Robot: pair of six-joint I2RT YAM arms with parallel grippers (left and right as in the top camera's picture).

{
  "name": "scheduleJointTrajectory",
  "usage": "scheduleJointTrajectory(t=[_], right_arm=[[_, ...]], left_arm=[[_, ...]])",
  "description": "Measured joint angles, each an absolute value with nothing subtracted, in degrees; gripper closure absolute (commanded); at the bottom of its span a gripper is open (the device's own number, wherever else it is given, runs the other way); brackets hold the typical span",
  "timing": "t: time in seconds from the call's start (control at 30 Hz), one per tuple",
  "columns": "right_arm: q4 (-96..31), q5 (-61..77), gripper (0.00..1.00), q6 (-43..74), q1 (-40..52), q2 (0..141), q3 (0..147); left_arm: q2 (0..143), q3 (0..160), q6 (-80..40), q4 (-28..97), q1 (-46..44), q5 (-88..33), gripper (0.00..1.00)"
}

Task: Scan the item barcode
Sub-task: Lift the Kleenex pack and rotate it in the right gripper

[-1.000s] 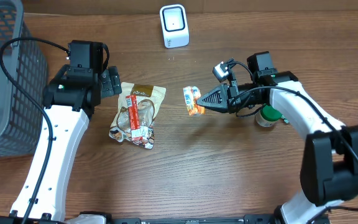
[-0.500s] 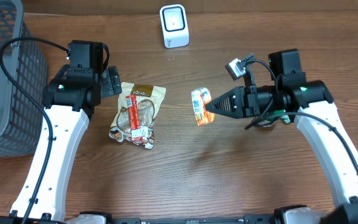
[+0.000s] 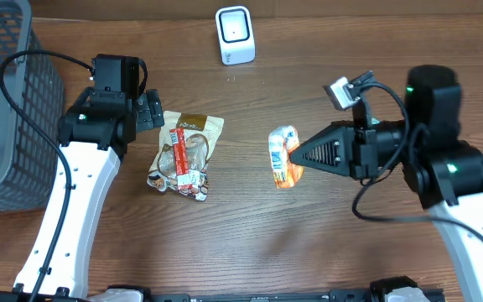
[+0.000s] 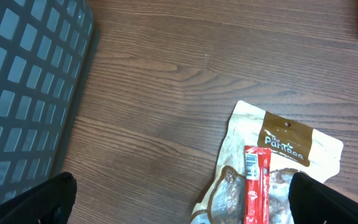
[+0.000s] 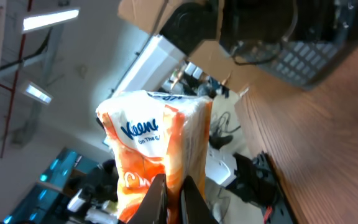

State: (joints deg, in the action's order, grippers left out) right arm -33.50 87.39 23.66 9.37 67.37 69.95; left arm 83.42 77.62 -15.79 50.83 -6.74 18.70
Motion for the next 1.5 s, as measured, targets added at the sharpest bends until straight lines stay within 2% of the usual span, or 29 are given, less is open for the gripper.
scheduleJointTrajectory(t=[0.4, 0.73, 0.97, 1.3, 1.5], right_arm=[[-21.82, 79.61, 0.94, 49.95, 9.34, 62.41, 70.11], [-20.71, 78.78, 0.96, 54.37, 9.34, 62.41, 70.11], [-22.28, 76.47, 0.96, 47.00, 9.37, 63.92, 70.15], [-45.19, 67.05, 0.96, 26.33, 9.56, 73.08, 70.30], [-52.27, 58.65, 0.96, 13.98, 12.25, 81.14, 70.30]], left_arm=[[83.42, 77.62, -15.79, 50.83, -6.74, 18.70, 0.00], [83.42, 77.62, -15.79, 50.85, -6.74, 18.72, 0.00], [83.42, 77.62, -15.79, 50.85, -6.74, 18.70, 0.00], [83.42, 77.62, -15.79, 50.85, -6.74, 18.70, 0.00], [83.42, 77.62, -15.79, 50.85, -6.74, 18.70, 0.00]])
